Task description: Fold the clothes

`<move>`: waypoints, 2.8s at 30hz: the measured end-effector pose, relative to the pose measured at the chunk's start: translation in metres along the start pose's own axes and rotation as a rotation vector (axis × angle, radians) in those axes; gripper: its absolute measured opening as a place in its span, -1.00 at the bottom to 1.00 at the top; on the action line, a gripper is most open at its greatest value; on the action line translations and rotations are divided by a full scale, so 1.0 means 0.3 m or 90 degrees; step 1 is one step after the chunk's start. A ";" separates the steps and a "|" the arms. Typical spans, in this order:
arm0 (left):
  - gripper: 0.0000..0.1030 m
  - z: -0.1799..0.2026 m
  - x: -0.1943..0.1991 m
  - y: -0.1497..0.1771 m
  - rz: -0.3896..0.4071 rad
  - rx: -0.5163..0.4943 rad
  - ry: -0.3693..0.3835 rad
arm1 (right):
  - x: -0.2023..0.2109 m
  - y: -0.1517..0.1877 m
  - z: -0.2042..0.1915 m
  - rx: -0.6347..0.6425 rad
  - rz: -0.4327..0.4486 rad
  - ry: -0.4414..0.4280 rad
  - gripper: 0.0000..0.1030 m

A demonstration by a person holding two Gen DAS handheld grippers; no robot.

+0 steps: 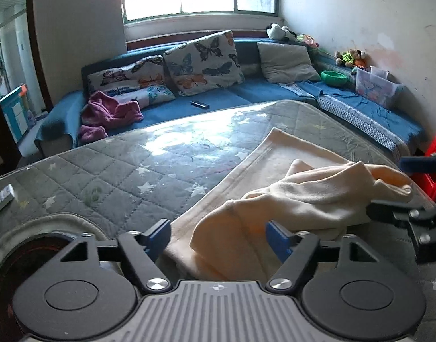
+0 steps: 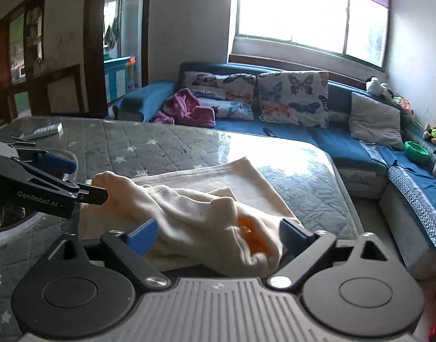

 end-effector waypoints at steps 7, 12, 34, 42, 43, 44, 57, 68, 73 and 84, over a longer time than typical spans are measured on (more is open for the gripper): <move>-0.29 0.005 -0.043 0.019 -0.010 -0.009 0.033 | -0.052 0.025 0.046 -0.034 -0.049 -0.018 -0.08; -0.88 0.013 -0.046 0.021 -0.001 -0.005 0.051 | -0.045 0.042 0.062 -0.060 -0.057 -0.033 -0.63; -0.91 -0.047 0.615 0.140 0.117 0.000 0.090 | 0.419 0.035 -0.228 -0.029 0.041 -0.173 -0.77; -0.89 -0.035 0.734 0.426 0.029 0.018 0.118 | 0.552 0.235 -0.409 0.009 -0.061 -0.249 -0.70; -0.88 -0.036 0.745 0.450 0.020 0.021 0.124 | 0.564 0.254 -0.420 0.007 -0.074 -0.254 -0.65; -0.87 -0.036 0.757 0.473 0.014 0.022 0.128 | 0.574 0.265 -0.427 0.005 -0.086 -0.261 -0.65; -0.05 -0.128 0.819 0.467 0.064 0.026 0.098 | 0.534 0.186 -0.513 0.064 -0.052 -0.230 0.00; 0.38 -0.151 0.724 0.419 0.070 0.095 0.063 | 0.373 0.209 -0.703 0.181 -0.047 -0.238 0.18; 0.57 -0.125 0.679 0.394 0.062 0.097 0.058 | 0.334 0.223 -0.749 0.224 -0.031 -0.228 0.18; 0.57 -0.043 0.598 0.287 0.061 0.073 0.075 | 0.325 0.221 -0.722 0.177 -0.013 -0.234 -0.83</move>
Point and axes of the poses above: each gripper's, at about its wrist camera, not at the fingertips, and x roughly against the way its jaws point, z to its right, y to its underside, the point moved 9 cm from there along -x, roughly the way its jaws point, and after that the axes turned 6 degrees about z, right-handed, at the moved point
